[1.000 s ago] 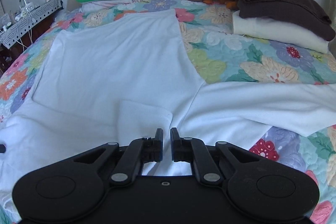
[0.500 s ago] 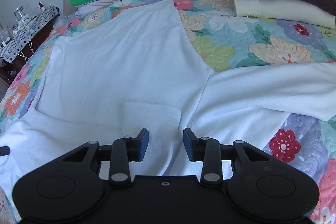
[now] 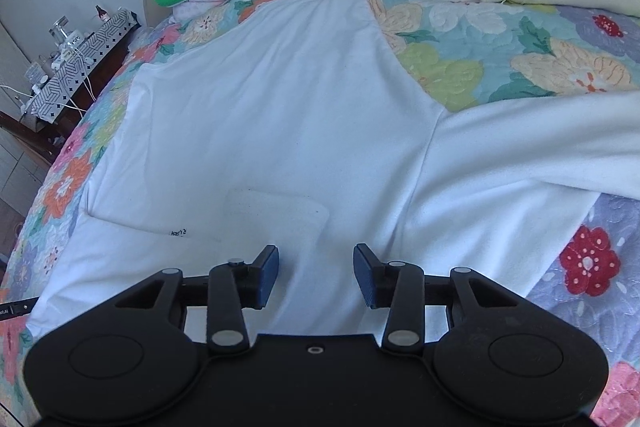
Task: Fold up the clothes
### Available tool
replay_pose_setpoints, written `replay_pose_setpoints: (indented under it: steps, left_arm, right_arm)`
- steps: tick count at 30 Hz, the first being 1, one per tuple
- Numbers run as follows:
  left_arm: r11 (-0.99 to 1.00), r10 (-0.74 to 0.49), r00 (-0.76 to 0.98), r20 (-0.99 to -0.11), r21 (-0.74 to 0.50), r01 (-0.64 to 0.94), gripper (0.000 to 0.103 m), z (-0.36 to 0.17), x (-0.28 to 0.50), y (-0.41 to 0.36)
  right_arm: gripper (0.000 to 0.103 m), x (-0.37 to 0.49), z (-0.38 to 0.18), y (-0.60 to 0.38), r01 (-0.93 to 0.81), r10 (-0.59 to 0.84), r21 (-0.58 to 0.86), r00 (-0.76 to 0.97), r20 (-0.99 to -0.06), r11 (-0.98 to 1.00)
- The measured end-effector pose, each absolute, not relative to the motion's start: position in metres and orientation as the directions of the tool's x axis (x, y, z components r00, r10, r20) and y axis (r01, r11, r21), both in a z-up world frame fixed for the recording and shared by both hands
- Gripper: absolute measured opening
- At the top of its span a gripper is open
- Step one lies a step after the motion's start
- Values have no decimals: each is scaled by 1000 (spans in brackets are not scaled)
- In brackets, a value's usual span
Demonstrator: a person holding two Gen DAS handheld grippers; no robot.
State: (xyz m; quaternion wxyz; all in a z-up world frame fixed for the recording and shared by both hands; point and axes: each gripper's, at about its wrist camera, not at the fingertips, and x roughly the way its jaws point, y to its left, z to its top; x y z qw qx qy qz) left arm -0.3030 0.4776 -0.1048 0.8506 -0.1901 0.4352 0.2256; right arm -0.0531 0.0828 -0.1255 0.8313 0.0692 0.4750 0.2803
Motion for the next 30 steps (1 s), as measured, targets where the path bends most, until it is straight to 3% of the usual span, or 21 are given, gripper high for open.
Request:
replay_pose_setpoints:
  steps: [2,4,6,10,12,18,24,30]
  left_arm:
    - [831,200,536,-820,-147,-536,13,-105,-299,474]
    - [831,185,527,-829,-153,-534,17,-110,-296,471]
    - [833,188,509,-840,-139,-536,18,-115,-292,470]
    - [850,224,434,-873,-44,-525,29,-128,-285,467]
    - [860,253,399,-882,16,-509,30,-134,-281,462]
    - [864,270,382,-884,47,-502,30,-132,-279,458]
    - [873,274,423,-864,40,-485,32,-119,-279,453]
    - [945,150,542,-827,-41,-324,40,-95,-284,427]
  right_arm:
    - [44,-48,-130,91,-426,582,435,316,-749,793]
    - [14,-48,-131,101,-449,606,460,268,-748,766]
    - [10,-56,-115,104,-505,618,419,330,-714,754]
    - [9,-74,-76,104,-610,660,335,447,-604,718]
    - [9,-87,-62,90,-638,688,325,471,-552,698]
    - [8,-87,-121,62,-483,459,204,497,-737,851]
    - [10,-75,-107,53,-448,477,247,529,-702,859]
    - [10,-75,-108,54,-444,503,289,503,-703,848]
